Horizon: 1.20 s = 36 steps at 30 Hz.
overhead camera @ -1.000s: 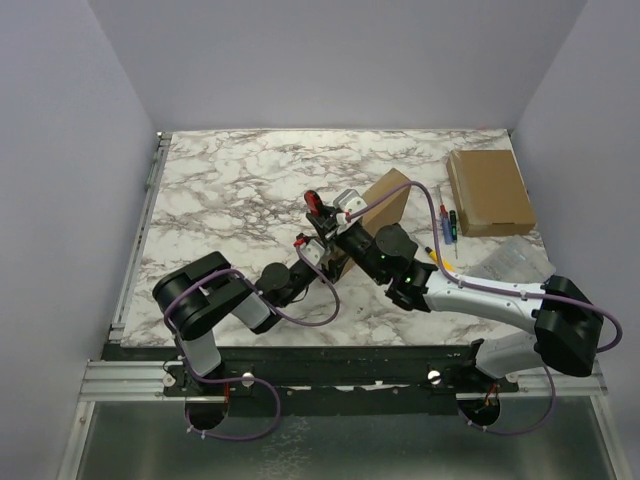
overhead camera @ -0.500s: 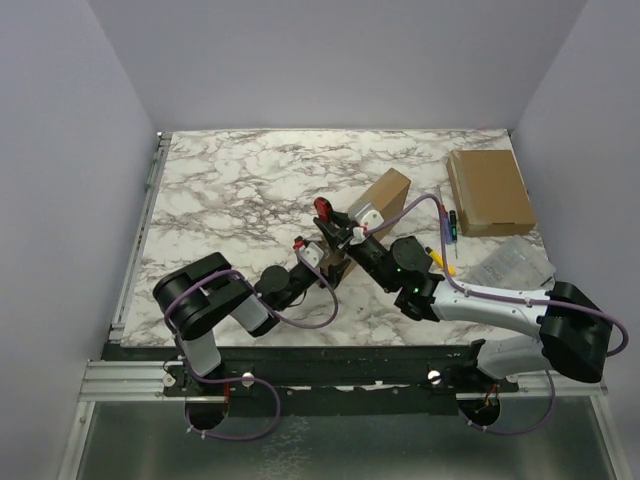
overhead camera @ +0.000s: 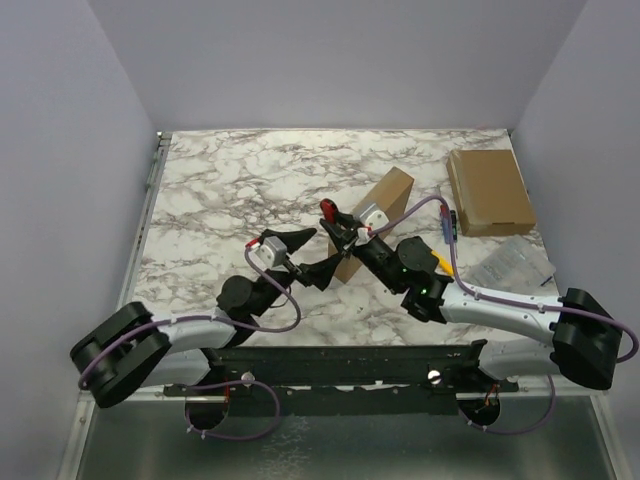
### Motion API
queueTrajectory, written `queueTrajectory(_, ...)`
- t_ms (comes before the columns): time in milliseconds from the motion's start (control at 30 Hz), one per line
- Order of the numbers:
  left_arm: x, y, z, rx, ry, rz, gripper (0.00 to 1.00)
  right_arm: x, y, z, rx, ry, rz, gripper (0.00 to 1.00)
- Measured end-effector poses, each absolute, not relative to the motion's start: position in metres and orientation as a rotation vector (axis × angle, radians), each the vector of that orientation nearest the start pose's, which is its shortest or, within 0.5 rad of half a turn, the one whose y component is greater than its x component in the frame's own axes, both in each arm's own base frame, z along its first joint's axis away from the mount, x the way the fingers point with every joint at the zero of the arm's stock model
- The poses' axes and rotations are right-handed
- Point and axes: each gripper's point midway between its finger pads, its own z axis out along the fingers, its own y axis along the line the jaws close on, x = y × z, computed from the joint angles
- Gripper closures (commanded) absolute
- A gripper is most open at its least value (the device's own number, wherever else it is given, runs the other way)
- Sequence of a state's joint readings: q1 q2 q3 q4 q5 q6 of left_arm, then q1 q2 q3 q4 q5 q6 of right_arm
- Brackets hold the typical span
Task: Unpack the express box
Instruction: Cut the express box at the center of the board.
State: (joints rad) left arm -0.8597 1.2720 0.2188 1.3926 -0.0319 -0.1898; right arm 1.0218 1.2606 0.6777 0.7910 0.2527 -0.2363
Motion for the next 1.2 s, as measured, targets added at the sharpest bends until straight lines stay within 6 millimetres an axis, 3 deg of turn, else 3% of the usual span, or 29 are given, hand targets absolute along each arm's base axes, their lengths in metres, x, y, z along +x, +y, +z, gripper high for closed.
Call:
queueTrajectory(300,0.189,-0.263,0.274,0.388,1.223,-1.107,0.03,0.258,0.333,0.29,-0.692,1.26,0.5,1.0)
queueTrajectory(400,0.181,-0.255,0.321,0.337,1.202,-1.165,0.02,0.256,0.331,0.29,-0.699,1.266,0.503,1.0)
queueTrajectory(533,0.191,-0.248,0.387,0.223,1.22,-1.169,0.02,0.254,0.331,0.289,-0.714,1.272,0.51,0.99)
queueTrajectory(667,0.221,-0.251,0.418,0.086,1.326,-1.113,0.01,0.253,0.331,0.289,-0.724,1.282,0.513,1.0)
queueTrajectory(733,0.238,-0.259,0.415,0.045,1.398,-1.068,0.01,0.252,0.332,0.289,-0.724,1.287,0.52,1.0)
queueTrajectory(800,0.252,-0.271,0.396,0.041,1.484,-1.028,0.01,0.252,0.333,0.289,-0.725,1.291,0.525,1.0)
queueTrajectory(900,0.261,-0.281,0.361,0.059,1.598,-0.971,0.02,0.252,0.334,0.291,-0.723,1.299,0.532,0.99)
queueTrajectory(1000,0.263,-0.281,0.344,0.068,1.652,-0.939,0.07,0.251,0.334,0.29,-0.719,1.309,0.54,1.0)
queueTrajectory(1100,0.262,-0.279,0.343,0.07,1.651,-0.931,0.19,0.251,0.334,0.289,-0.717,1.316,0.545,0.99)
queueTrajectory(1200,0.262,-0.275,0.341,0.076,1.649,-0.91,0.39,0.251,0.335,0.29,-0.715,1.322,0.548,0.99)
